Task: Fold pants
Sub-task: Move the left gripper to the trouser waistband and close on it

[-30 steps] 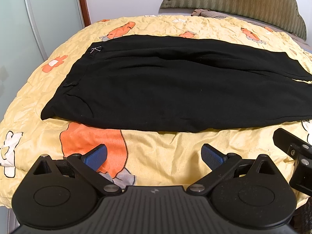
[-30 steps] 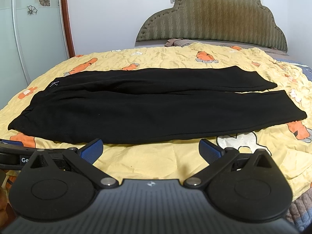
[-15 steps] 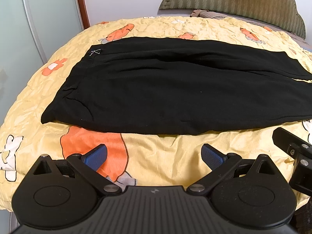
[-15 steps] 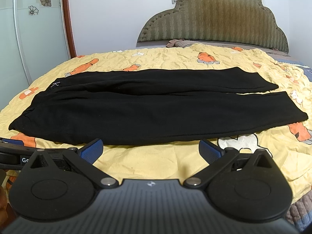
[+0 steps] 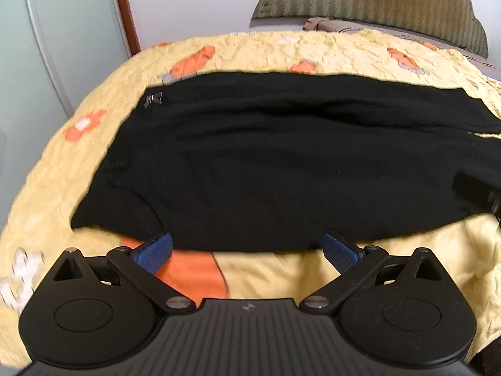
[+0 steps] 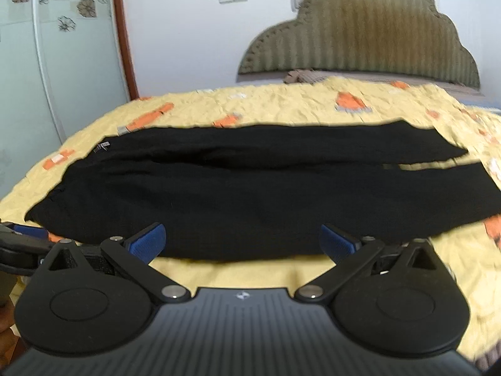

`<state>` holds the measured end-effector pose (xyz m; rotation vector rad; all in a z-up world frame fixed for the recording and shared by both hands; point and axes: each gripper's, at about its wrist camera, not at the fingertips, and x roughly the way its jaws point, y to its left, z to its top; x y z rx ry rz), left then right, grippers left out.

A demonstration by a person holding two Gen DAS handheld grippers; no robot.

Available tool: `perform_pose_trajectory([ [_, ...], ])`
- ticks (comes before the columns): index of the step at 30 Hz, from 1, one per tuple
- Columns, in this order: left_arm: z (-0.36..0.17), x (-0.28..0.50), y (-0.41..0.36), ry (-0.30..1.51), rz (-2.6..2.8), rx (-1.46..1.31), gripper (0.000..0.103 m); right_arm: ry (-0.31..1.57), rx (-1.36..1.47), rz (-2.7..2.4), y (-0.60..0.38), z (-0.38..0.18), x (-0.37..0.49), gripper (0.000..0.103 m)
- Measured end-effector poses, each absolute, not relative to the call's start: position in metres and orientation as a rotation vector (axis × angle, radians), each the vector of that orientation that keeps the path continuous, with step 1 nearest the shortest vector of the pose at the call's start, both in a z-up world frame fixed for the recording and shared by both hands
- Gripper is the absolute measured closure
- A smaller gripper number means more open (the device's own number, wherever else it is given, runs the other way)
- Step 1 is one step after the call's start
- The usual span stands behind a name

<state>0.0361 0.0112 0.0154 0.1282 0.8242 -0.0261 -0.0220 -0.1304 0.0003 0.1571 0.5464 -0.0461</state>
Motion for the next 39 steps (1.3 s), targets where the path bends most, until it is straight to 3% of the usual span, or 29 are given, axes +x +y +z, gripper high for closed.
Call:
perform_pose_trajectory([
  [7, 0.053, 0.090, 0.066, 0.734, 0.030, 0.170, 0.000, 0.401, 0.018, 0.074, -0.130, 0.046, 0.029, 0.000],
  [17, 0.066, 0.214, 0.150, 0.764, 0.037, 0.179, 0.000, 0.489, -0.119, 0.233, -0.134, 0.071, 0.179, 0.000],
  [28, 0.029, 0.330, 0.186, 0.892, -0.175, -0.031, 0.000, 0.677, -0.185, 0.476, -0.149, 0.019, 0.330, 0.000],
  [31, 0.019, 0.363, 0.200, 0.949, -0.164, -0.080, 0.000, 0.750, -0.151, 0.565, -0.161, 0.008, 0.362, 0.006],
  [39, -0.007, 0.404, 0.199, 1.123, -0.332, -0.143, 0.000, 0.909, -0.017, 0.695, -0.191, -0.012, 0.419, 0.009],
])
